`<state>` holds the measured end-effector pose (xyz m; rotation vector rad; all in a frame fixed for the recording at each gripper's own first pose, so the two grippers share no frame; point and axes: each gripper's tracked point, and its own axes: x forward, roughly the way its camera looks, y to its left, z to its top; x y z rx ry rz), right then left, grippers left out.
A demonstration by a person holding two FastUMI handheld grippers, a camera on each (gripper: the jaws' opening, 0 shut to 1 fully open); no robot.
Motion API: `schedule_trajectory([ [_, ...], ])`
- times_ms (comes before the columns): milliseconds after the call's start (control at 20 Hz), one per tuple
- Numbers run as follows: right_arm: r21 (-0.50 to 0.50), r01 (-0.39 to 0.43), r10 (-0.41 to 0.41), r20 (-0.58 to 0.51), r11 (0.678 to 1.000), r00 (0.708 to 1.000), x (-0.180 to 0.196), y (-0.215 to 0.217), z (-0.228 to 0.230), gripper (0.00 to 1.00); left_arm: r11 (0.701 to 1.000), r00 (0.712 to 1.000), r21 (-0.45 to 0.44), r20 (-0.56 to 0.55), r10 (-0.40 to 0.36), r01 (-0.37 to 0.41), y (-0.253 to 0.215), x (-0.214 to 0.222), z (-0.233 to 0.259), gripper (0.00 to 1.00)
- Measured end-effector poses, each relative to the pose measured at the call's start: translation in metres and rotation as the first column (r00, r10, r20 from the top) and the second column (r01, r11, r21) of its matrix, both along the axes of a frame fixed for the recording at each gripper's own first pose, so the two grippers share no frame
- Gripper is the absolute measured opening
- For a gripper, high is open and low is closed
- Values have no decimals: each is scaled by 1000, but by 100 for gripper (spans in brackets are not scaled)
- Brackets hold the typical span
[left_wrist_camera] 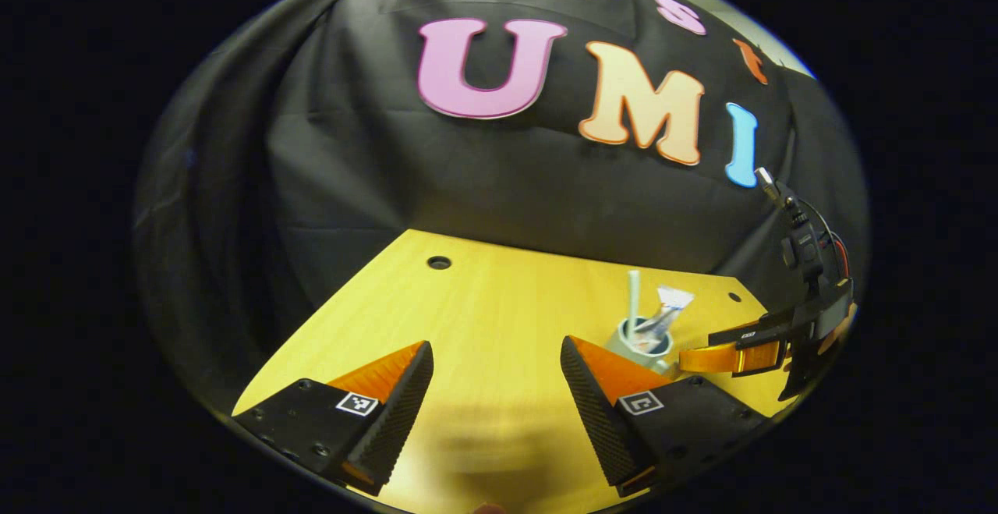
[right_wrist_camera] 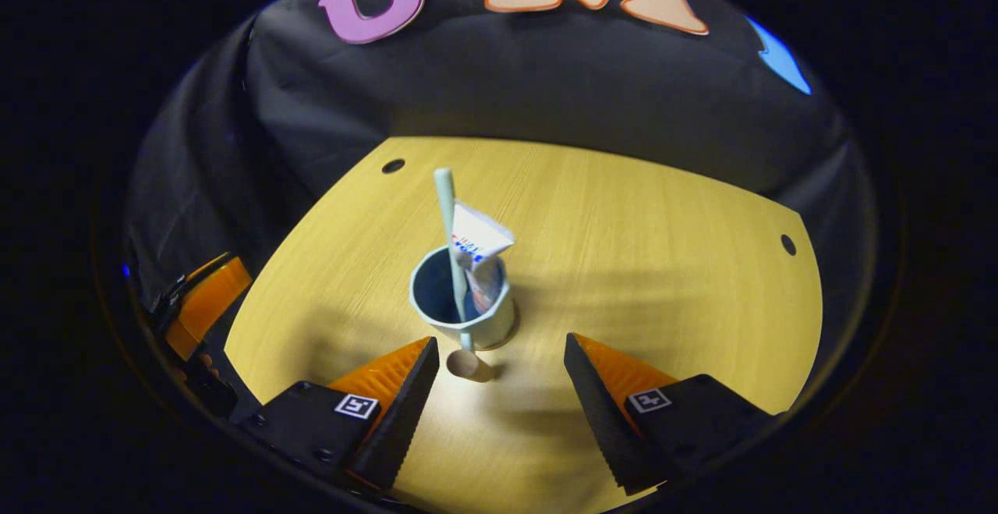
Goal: Put the toothbrush and toothpaste on the desktop into the cup, then pick up the cup and place it on the coaster on the desktop.
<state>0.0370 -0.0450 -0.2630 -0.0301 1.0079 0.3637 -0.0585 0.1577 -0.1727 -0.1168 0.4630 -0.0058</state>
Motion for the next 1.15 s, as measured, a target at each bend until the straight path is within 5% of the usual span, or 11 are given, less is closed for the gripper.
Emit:
schedule_trajectory([
  [300, 84, 82, -101, 257, 993, 961, 3, -69, 73, 96, 995, 992, 12, 73, -100, 99, -93, 8, 40, 95],
  [550, 154, 135, -190, 443, 979, 876, 4, -114, 132, 99, 991, 976, 44, 170, -134, 128, -142, 8, 80, 95],
  [750, 211, 171, -261, 547, 962, 795, 3, -132, 169, 99, 993, 965, 47, 236, -118, 110, -157, 7, 108, 95],
  [1150, 257, 166, -296, 635, 952, 714, 9, -144, 204, 99, 997, 954, 56, 289, -75, 62, -153, 8, 133, 94],
])
